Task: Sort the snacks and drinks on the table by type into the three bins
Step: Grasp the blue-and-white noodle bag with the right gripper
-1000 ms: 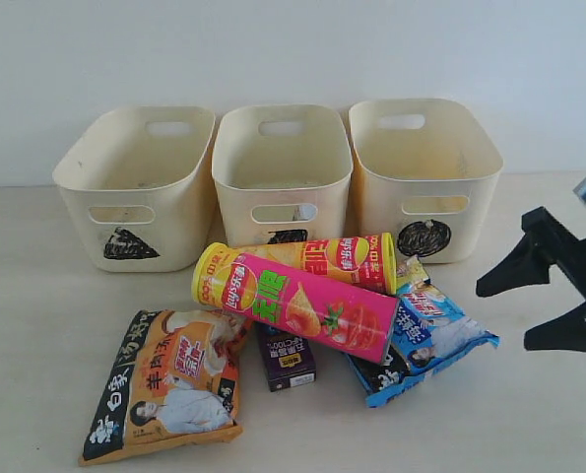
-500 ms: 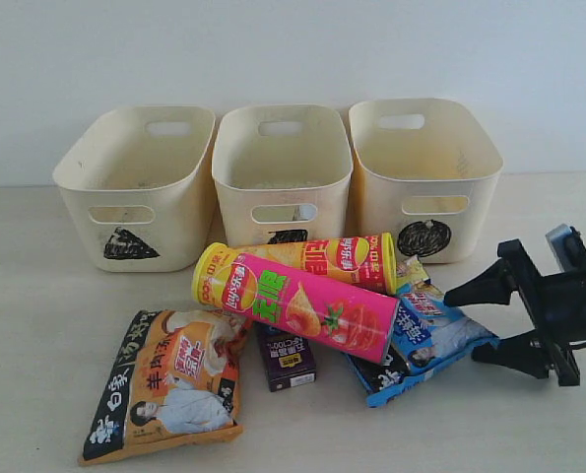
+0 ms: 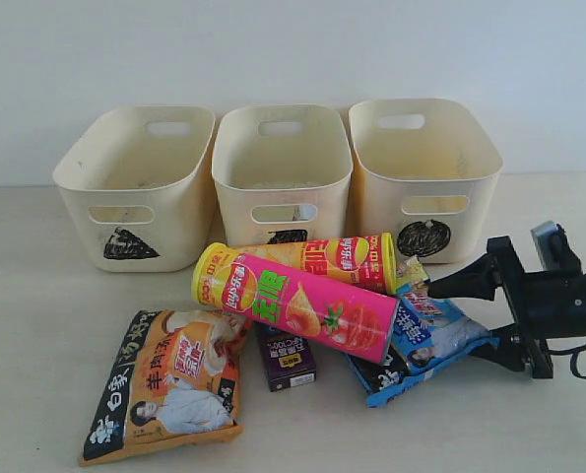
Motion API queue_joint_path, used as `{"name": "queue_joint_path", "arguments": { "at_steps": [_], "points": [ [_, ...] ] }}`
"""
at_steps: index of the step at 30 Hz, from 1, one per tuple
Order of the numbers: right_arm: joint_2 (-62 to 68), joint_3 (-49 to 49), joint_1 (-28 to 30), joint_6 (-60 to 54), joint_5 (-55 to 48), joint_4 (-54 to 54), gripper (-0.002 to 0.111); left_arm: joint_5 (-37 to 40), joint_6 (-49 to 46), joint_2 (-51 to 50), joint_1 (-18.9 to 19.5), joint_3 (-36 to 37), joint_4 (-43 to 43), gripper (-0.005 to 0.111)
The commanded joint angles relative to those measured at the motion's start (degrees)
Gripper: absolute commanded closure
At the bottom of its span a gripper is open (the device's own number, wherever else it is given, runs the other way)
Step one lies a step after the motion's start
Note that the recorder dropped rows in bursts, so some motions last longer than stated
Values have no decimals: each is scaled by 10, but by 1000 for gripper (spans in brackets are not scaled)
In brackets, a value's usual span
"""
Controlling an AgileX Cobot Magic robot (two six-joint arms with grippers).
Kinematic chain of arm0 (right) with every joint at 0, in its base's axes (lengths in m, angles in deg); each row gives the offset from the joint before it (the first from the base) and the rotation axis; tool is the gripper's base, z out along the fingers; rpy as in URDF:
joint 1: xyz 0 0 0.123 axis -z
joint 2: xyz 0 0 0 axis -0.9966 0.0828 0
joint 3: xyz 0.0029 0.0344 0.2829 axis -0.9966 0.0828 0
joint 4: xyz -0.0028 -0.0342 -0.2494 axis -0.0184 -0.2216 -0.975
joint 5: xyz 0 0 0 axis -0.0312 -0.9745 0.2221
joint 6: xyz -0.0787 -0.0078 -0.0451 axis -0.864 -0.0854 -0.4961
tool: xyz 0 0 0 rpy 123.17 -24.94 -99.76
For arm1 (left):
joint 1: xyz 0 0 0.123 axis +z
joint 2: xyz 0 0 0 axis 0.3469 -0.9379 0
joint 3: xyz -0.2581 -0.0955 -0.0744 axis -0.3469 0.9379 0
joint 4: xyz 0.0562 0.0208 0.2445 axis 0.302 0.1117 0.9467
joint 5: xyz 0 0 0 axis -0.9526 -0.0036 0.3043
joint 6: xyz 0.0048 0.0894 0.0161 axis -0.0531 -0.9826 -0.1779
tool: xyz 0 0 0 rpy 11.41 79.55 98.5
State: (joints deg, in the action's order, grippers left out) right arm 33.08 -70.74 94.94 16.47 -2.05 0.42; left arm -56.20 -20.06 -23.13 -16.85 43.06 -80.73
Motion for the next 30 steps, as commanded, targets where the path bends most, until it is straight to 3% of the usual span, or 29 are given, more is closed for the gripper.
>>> {"name": "queue_joint_path", "arguments": {
  "at_steps": [1,4,7,12,21,30],
  "points": [
    [18,6,-31,-7,72,-19,39,-4,-3,2,2,2,2,103],
    [18,6,-37,-7,77,-19,46,-4,-3,2,2,2,2,103],
    [16,6,-34,-7,77,-17,80,-4,-3,2,2,2,2,103],
    [-12,6,-34,-13,81,-17,109,-4,-3,2,2,2,2,103],
    [-129,6,-34,-8,154,-56,108,-4,-3,2,2,2,2,103],
    [-241,6,-34,26,158,-138,108,-4,-3,2,2,2,2,103]
  ]
}}
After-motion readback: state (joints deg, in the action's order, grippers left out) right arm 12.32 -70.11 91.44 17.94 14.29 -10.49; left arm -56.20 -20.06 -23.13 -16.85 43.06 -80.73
